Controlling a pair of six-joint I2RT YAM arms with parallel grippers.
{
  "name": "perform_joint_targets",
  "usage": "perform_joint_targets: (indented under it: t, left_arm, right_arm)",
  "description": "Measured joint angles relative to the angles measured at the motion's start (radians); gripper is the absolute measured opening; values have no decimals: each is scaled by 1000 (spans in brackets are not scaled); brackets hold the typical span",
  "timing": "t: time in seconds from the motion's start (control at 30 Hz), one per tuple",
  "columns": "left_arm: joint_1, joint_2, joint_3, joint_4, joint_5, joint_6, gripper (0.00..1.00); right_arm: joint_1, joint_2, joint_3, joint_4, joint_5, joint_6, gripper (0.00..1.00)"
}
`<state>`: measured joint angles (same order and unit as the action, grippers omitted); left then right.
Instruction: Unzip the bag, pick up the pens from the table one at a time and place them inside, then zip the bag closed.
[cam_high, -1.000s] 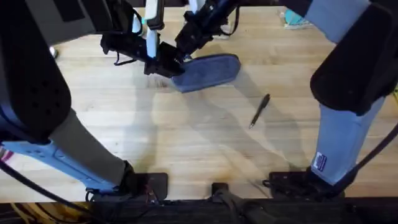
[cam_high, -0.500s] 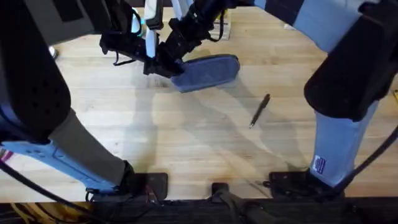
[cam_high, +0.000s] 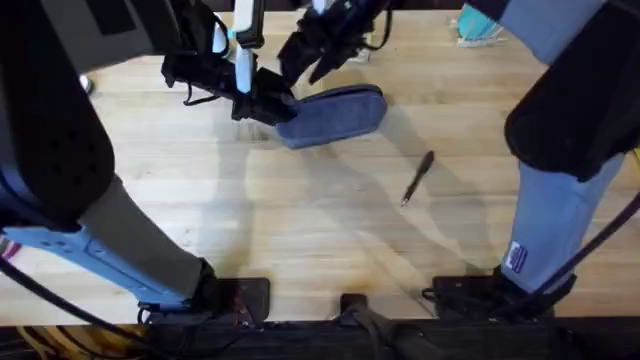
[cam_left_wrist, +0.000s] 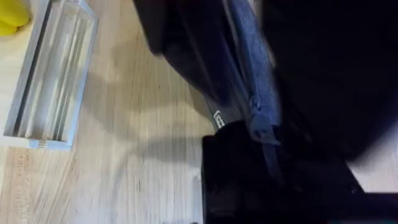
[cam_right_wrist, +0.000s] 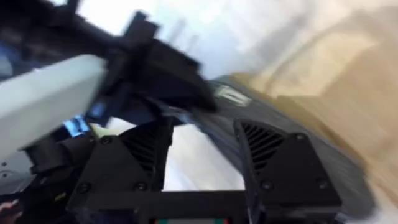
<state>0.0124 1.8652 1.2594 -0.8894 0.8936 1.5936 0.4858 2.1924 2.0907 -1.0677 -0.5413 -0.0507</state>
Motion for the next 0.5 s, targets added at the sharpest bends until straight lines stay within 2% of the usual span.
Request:
perform_joint_targets:
  t: [0.23,0.3,0.33,0.5]
  left_arm:
    - [0,0,0,0,0,0,42]
    - [0,0,0,0,0,0,42]
    - [0,0,0,0,0,0,42]
    - [0,0,0,0,0,0,42]
  right_arm:
    - [-177,-52,0,-22,25,-31,775]
    - [-223,-85,0,-32,27,-44,941]
    - [-242,-105,1,-35,29,-56,983]
    - [-285,-190,3,-47,70,-94,994]
